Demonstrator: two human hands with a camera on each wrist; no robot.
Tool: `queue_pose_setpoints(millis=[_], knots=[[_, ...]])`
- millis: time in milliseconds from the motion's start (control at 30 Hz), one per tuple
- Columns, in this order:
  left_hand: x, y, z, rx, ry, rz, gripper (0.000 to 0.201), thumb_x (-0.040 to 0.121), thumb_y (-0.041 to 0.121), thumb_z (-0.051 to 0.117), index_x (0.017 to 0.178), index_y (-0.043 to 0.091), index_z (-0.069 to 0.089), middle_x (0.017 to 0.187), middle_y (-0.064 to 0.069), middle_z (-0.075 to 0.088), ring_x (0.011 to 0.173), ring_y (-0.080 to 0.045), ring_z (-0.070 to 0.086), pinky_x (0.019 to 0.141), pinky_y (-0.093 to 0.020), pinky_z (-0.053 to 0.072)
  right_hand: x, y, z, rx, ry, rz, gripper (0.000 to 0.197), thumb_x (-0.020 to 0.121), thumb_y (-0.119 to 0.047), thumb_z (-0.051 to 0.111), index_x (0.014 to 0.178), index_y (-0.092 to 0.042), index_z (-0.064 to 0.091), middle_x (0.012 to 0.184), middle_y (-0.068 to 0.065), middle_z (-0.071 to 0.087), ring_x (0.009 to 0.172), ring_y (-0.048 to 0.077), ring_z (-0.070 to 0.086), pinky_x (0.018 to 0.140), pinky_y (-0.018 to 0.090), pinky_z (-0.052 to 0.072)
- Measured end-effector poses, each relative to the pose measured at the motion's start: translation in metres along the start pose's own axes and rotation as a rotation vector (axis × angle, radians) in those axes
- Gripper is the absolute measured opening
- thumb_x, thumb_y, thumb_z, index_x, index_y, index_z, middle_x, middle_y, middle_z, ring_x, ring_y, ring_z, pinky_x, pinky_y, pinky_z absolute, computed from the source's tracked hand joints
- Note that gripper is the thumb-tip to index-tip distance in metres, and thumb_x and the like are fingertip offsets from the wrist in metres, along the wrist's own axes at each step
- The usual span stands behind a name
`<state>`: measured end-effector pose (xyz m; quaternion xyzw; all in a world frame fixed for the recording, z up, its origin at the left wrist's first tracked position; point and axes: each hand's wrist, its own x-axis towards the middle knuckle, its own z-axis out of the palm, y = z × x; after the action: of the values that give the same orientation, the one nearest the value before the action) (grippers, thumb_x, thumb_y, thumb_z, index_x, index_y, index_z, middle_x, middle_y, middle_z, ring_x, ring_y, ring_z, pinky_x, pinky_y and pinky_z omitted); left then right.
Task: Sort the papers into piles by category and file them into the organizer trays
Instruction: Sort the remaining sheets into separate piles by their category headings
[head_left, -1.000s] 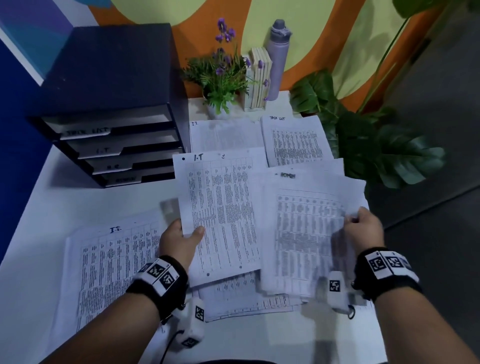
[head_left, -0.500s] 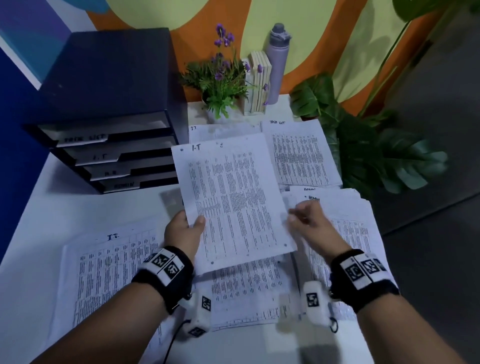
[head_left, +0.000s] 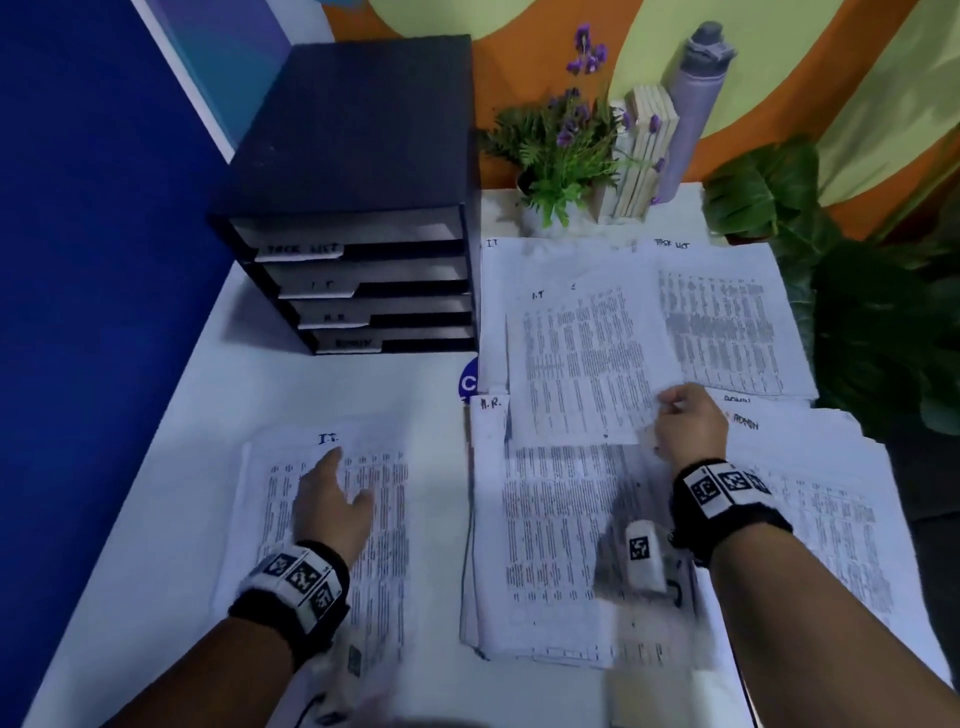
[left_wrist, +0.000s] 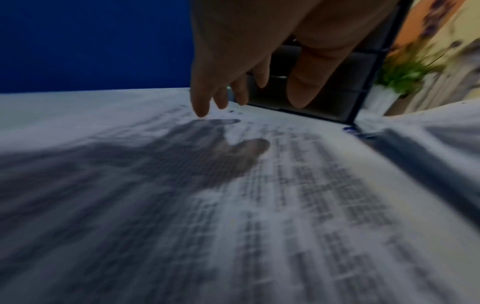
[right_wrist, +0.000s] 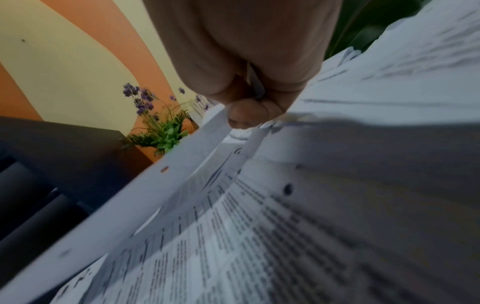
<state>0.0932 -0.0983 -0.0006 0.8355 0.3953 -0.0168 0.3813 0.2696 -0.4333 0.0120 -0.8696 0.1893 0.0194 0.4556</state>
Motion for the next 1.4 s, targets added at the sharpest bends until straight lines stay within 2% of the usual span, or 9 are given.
queue_pose_setpoints(millis=[267, 400, 533, 667, 800, 1000, 1200, 1333, 1400], knots=[[0.000, -0.083, -0.053, 0.299, -0.029, -0.250, 0.086, 0.079, 0.022, 0.068, 0.152, 0.019, 0.023, 0.157, -0.009, 0.022, 0.140, -0.032, 0.030, 0.115, -0.047, 0.027, -0.006, -0.031, 0.034, -0.197, -0.113, -0.172, 0.045, 0.095, -0.010, 0.049, 0.140, -0.016, 0.046, 0.157, 0.009, 0.019, 0.140, 0.029, 0.027, 0.114, 0.043, 0.026], [0.002, -0.095, -0.063, 0.345, -0.055, -0.258, 0.099, 0.075, 0.030, 0.077, 0.152, 0.012, 0.019, 0.156, -0.016, 0.022, 0.140, -0.034, 0.030, 0.115, -0.040, 0.027, -0.053, -0.047, 0.053, -0.049, -0.142, -0.301, 0.032, 0.092, -0.005, 0.053, 0.123, -0.011, 0.061, 0.130, 0.011, 0.048, 0.108, 0.023, 0.055, 0.097, 0.036, 0.047], [0.003, -0.098, -0.068, 0.398, -0.074, -0.231, 0.114, 0.066, 0.043, 0.083, 0.153, 0.016, 0.013, 0.152, -0.015, 0.027, 0.138, -0.032, 0.031, 0.114, -0.040, 0.028, -0.128, -0.049, 0.090, 0.018, -0.520, -0.172, 0.015, 0.091, -0.011, 0.059, 0.103, -0.017, 0.068, 0.096, 0.001, 0.069, 0.084, 0.012, 0.066, 0.084, 0.034, 0.054], [0.004, -0.102, -0.071, 0.341, -0.076, -0.217, 0.127, 0.052, 0.048, 0.089, 0.152, 0.021, 0.016, 0.145, -0.016, 0.035, 0.133, -0.033, 0.036, 0.112, -0.043, 0.033, -0.187, -0.033, 0.127, -0.336, -0.733, -0.231, 0.021, 0.093, -0.024, 0.057, 0.107, -0.013, 0.066, 0.102, 0.008, 0.069, 0.097, 0.024, 0.065, 0.084, 0.025, 0.048], [0.008, -0.117, -0.077, 0.078, -0.151, -0.174, 0.075, 0.060, 0.046, 0.076, 0.126, 0.023, 0.051, 0.115, -0.006, 0.056, 0.109, -0.028, 0.058, 0.093, -0.043, 0.052, -0.222, -0.028, 0.141, -0.377, -0.675, -0.306, 0.009, 0.089, -0.016, 0.056, 0.084, -0.008, 0.054, 0.086, 0.009, 0.057, 0.071, 0.020, 0.053, 0.052, 0.014, 0.032], [0.001, -0.125, -0.099, -0.127, -0.249, -0.117, 0.045, 0.085, 0.013, 0.052, 0.125, 0.033, 0.047, 0.115, 0.001, 0.062, 0.101, -0.025, 0.061, 0.095, -0.046, 0.050, -0.234, -0.027, 0.143, -0.338, -0.576, -0.281, 0.014, 0.088, -0.013, 0.057, 0.097, -0.003, 0.058, 0.091, 0.008, 0.051, 0.083, 0.024, 0.050, 0.066, 0.021, 0.029], [-0.002, -0.134, -0.098, -0.231, -0.118, -0.117, 0.045, 0.073, 0.026, 0.083, 0.107, 0.021, 0.054, 0.096, 0.005, 0.064, 0.090, -0.020, 0.064, 0.085, -0.036, 0.053, -0.242, -0.027, 0.144, -0.274, -0.596, -0.114, 0.039, 0.088, -0.028, 0.063, 0.066, -0.018, 0.032, 0.066, -0.001, 0.042, 0.061, 0.016, 0.042, 0.052, 0.027, 0.031], [0.005, -0.140, -0.092, -0.311, -0.099, -0.181, 0.037, 0.079, 0.056, 0.063, 0.097, 0.023, 0.063, 0.095, 0.001, 0.068, 0.092, -0.026, 0.065, 0.089, -0.043, 0.053, -0.242, -0.021, 0.140, -0.172, -0.537, -0.008, 0.036, 0.087, -0.021, 0.066, 0.066, -0.017, 0.036, 0.064, 0.000, 0.046, 0.060, 0.016, 0.049, 0.058, 0.030, 0.048], [0.008, -0.140, -0.093, -0.360, -0.128, -0.227, 0.029, 0.082, 0.046, 0.059, 0.090, 0.019, 0.064, 0.096, -0.004, 0.069, 0.096, -0.033, 0.064, 0.091, -0.048, 0.052, -0.240, -0.017, 0.136, -0.126, -0.510, 0.059, 0.032, 0.085, -0.018, 0.067, 0.067, -0.016, 0.040, 0.065, 0.004, 0.051, 0.065, 0.025, 0.057, 0.067, 0.042, 0.057]])
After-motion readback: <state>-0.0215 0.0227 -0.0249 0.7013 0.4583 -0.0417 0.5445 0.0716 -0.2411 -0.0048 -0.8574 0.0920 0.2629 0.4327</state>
